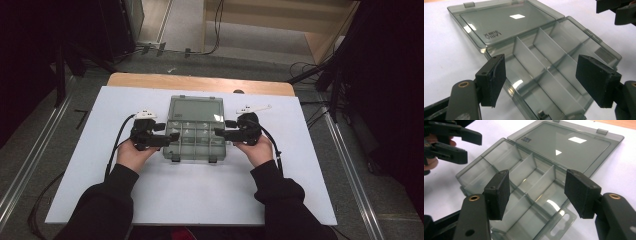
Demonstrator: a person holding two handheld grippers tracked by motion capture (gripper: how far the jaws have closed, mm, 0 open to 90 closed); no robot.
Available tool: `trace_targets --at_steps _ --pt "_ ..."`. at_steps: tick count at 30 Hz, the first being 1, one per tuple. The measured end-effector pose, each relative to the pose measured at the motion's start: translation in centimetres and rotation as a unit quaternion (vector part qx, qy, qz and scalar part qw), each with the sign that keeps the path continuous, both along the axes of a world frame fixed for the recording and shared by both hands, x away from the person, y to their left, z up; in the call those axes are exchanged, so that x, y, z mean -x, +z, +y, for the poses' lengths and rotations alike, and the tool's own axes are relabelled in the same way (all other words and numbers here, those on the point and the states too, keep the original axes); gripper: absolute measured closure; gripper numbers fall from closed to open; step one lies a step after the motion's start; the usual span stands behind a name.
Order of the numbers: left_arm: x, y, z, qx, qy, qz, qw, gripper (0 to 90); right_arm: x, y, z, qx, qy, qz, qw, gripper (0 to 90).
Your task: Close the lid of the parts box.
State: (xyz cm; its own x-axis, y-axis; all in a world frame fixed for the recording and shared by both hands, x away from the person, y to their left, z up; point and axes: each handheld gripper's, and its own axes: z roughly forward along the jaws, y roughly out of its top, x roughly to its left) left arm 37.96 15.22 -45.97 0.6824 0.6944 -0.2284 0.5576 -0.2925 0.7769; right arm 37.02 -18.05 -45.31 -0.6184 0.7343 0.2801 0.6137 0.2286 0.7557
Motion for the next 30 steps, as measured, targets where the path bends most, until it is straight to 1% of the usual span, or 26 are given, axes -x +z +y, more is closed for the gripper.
trace_targets --at_steps 2,7,8,9,10,13,14,15,17,18,23,24,26,27,28,30 --pt "-0.3 0.1 0.0 -0.001 0.004 0.002 1.0 24.7 -0.2 0.0 0.0 0.003 -0.001 -0.003 1.0 36.1" --pt "-1.2 0.0 -0.2 -0.005 0.014 0.005 0.9999 24.7 -0.7 -0.4 0.0 0.002 -0.006 -0.004 1.0 36.1" --pt "-1.4 0.0 -0.3 -0.009 0.017 0.005 0.9998 24.7 -0.8 -0.4 0.0 0.002 -0.007 -0.002 1.0 36.1" --pt "-1.5 0.0 -0.4 -0.007 0.018 0.001 0.9998 24.7 -1.0 -0.5 0.0 0.004 -0.008 0.001 1.0 36.0" --pt "-1.7 0.0 -0.4 -0.008 0.018 0.004 0.9998 24.7 -1.2 -0.5 0.0 0.008 -0.008 0.001 0.9999 35.9" --pt "-2.3 0.0 -0.6 -0.011 0.021 0.003 0.9997 24.7 -1.6 -0.6 0.0 0.007 -0.013 0.004 0.9999 35.6" --pt "-2.4 0.0 -0.7 -0.008 0.022 0.004 0.9997 24.7 -1.7 -0.6 0.0 0.007 -0.014 0.006 0.9999 35.5" --pt "-2.6 0.0 -0.7 -0.01 0.023 0.007 0.9997 24.7 -1.8 -0.6 0.0 0.009 -0.015 0.006 0.9998 35.4" --pt "-3.0 -0.1 -0.8 -0.018 0.025 0.006 0.9995 24.7 -2.0 -0.7 0.0 0.013 -0.018 0.005 0.9997 35.2" --pt "-3.2 -0.2 -0.8 -0.017 0.028 0.007 0.9994 24.7 -2.1 -0.7 0.0 0.011 -0.019 0.006 0.9997 35.2" --pt "-4.2 -0.5 -0.9 -0.018 0.035 0.011 0.9992 24.7 -2.7 -0.8 0.0 0.01 -0.022 -0.003 0.9997 35.2" --pt "-4.3 -0.5 -0.9 -0.018 0.036 0.012 0.9991 24.7 -2.8 -0.7 0.1 0.012 -0.022 0.001 0.9997 34.9" --pt "-4.6 -0.6 -1.0 -0.023 0.041 0.01 0.9989 24.7 -3.1 -0.6 0.1 0.015 -0.024 0.0 0.9996 34.4" --pt "-4.8 -0.6 -1.1 -0.021 0.042 0.01 0.9988 24.7 -3.3 -0.5 0.1 0.015 -0.025 -0.002 0.9996 34.4" --pt "-4.9 -0.6 -1.1 -0.019 0.044 0.007 0.9988 24.7 -3.4 -0.5 0.1 0.013 -0.027 -0.001 0.9995 34.4" --pt "-5.2 -0.7 -1.2 -0.025 0.046 0.007 0.9986 26.4 -3.7 -0.4 0.2 0.011 -0.031 -0.003 0.9995 34.3"
